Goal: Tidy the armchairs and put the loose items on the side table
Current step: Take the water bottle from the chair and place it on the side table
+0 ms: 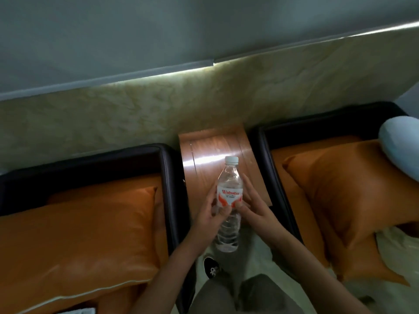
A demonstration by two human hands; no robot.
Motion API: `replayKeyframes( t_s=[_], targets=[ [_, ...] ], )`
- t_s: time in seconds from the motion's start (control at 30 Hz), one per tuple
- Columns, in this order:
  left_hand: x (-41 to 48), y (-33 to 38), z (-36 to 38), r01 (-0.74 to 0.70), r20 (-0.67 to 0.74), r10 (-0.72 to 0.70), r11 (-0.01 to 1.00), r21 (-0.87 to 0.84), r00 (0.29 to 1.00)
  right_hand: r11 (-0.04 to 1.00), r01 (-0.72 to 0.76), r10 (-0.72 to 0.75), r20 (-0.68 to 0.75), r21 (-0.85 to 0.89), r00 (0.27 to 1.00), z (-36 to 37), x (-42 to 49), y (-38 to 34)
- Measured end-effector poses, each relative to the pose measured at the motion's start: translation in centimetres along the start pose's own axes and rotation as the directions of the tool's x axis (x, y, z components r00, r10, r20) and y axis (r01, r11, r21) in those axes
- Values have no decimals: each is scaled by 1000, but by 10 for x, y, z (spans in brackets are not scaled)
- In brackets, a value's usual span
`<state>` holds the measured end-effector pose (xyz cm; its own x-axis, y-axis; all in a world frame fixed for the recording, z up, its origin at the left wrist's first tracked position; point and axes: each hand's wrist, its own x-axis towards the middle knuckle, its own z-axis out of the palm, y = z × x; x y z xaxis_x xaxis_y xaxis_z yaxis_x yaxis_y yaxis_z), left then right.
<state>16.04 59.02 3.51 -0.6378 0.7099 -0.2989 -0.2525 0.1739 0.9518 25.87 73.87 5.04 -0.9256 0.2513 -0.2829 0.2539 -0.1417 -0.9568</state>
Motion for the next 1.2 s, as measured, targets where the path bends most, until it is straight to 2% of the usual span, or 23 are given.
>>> replayKeyframes(
  t_s=[0.1, 0.2, 0.37, 0.53, 0.63, 0.7, 0.9, 1.03, 1.2],
  targets=[
    [40, 10, -23, -66, -54, 66, 998, 4, 996, 993, 21, -20, 11, -113, 1000, -5, 45, -4],
    [82, 4, -42, -39, -138, 44, 998, 41, 989, 983, 30, -34, -17, -179, 999, -10, 90, 4],
    [151, -25, -72, -23, -219, 34, 999, 49, 975, 985, 12, -16, -19, -172, 1000, -19, 171, 29],
    [217, -51, -93, -43, -325, 20, 997, -66, 946, 984, 50, -62, -63, -169, 996, -26, 253, 61],
    [253, -62, -105, -87, -392, 21, 984, -153, 920, 986, 78, -90, -77, -147, 993, -26, 299, 72],
    [278, -69, -117, -141, -443, 59, 978, -152, 894, 984, 117, -135, -127, -137, 983, -25, 328, 79],
    [340, -81, -146, -229, -442, 145, 963, -142, 885, 970, 207, -228, -191, -126, 955, -21, 393, 97],
    [355, -96, -155, -244, -453, 153, 959, -147, 878, 967, 233, -248, -157, -107, 956, -22, 411, 106],
    [350, -106, -148, -230, -458, 144, 964, -137, 877, 985, 171, -174, -192, -32, 966, -21, 408, 131]
  ],
)
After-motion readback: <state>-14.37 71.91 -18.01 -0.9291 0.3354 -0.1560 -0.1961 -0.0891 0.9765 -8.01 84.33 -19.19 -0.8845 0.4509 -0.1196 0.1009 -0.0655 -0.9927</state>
